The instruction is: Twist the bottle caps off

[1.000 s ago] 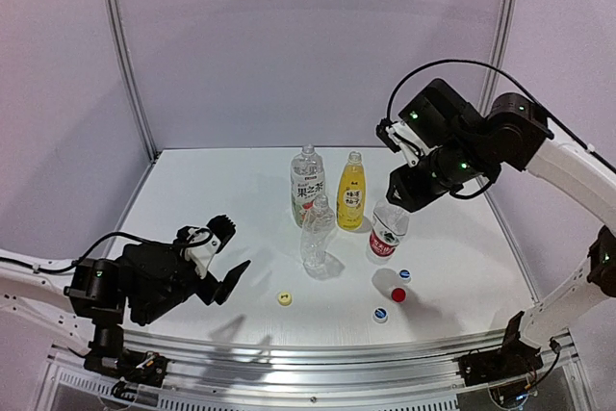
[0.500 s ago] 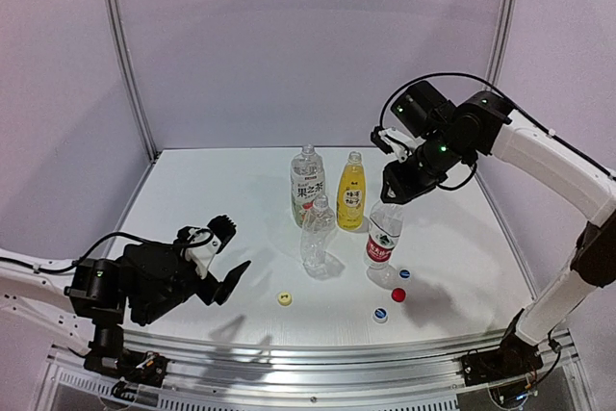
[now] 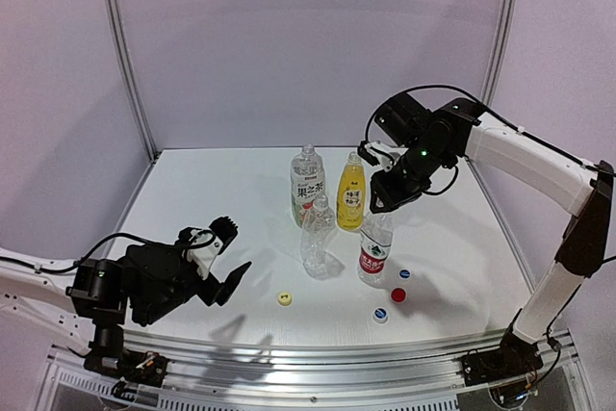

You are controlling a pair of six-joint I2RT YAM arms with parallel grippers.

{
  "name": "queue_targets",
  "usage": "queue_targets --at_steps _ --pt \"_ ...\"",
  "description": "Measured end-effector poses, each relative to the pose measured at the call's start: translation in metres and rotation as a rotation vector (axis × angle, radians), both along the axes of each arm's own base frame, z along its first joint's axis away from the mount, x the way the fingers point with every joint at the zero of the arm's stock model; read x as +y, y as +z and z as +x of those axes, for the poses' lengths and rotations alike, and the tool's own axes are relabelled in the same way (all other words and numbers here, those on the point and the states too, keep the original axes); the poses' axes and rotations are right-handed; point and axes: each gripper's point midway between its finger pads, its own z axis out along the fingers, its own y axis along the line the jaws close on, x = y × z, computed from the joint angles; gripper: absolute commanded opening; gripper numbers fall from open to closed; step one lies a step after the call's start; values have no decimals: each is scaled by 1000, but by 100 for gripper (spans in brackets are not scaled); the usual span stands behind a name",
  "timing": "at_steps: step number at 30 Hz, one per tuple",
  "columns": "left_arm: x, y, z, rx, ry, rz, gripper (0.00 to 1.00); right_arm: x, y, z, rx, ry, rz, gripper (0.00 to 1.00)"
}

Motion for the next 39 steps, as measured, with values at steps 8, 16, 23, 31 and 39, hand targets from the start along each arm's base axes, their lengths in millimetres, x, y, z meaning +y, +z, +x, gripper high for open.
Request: queue_targets --at_steps 8,16,23,31,39 --pt "0 0 0 0 0 0 81 1 0 0 -2 4 3 46" --pt "-2 -3 -1 6 -9 7 81 2 2 3 -21 6 7 99" --pt "-4 -6 -1 9 -11 19 81 1 6 3 -35 9 17 99" --pt "-4 -6 -1 10 -11 20 81 1 8 3 -45 9 27 99" --pt "-4 -6 -1 10 -11 20 81 -6 9 0 -93 9 39 99"
